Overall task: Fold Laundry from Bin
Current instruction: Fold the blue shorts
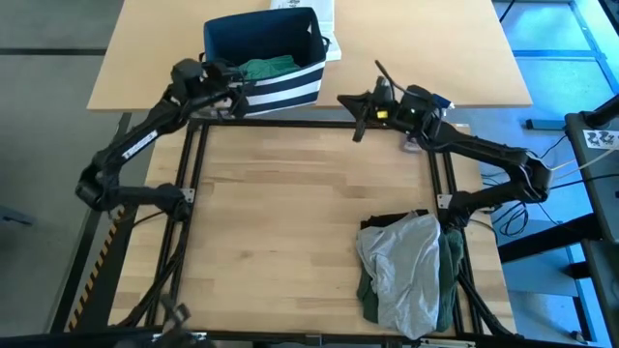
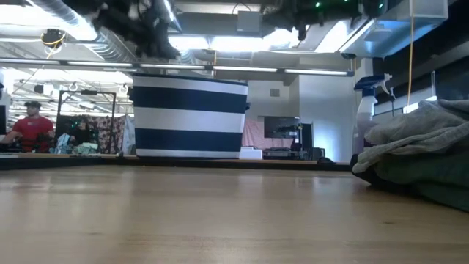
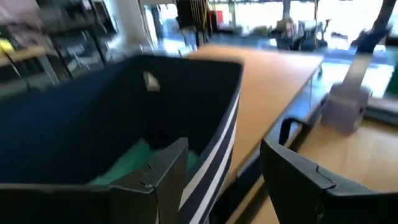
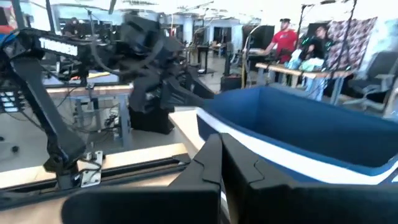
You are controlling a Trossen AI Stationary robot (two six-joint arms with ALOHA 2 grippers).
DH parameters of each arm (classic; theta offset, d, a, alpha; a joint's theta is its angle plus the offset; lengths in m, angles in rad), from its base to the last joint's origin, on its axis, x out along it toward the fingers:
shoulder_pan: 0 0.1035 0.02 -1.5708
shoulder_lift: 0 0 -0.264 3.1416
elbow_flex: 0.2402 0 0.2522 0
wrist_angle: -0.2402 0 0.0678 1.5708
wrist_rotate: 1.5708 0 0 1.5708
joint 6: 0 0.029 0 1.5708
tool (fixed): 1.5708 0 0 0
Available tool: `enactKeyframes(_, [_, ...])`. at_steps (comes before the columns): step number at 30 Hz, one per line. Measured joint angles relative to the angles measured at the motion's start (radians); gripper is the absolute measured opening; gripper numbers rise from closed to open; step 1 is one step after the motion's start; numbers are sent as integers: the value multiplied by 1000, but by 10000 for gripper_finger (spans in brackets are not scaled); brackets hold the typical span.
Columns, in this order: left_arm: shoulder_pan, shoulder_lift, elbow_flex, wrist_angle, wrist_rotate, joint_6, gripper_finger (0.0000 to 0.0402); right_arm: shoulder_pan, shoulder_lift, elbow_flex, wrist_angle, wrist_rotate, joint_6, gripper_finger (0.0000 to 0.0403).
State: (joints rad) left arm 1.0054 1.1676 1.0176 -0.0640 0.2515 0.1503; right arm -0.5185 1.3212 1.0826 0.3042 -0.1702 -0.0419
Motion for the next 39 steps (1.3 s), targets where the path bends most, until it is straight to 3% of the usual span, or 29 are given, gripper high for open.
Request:
enactKeyframes(5, [67,139,24,-12,25,101,194,-68,98,74,-31,-113,31,1])
enactKeyframes(10, [86,244,168,-170,26,213,194,-83,206,221,-148,-201,9,1])
enactKeyframes(16, [34,345,378,-424,-103,364,195,-85,293,377,-294,-230,-50,1])
enactKeyframes(23, [-1,505,524,-652,-202,475,190,-85,309,404,-302,-242,-72,1])
enactKeyframes(26, [-16,526,526,-668,-224,525,152,-84,309,404,-303,-242,-72,1])
enactKeyframes(31, [-60,513,520,-707,-212,572,22,-84,309,408,-304,-242,-90,3])
enactKeyframes(39, [-209,482,517,-809,-228,587,5,-84,326,616,-488,-212,-146,77])
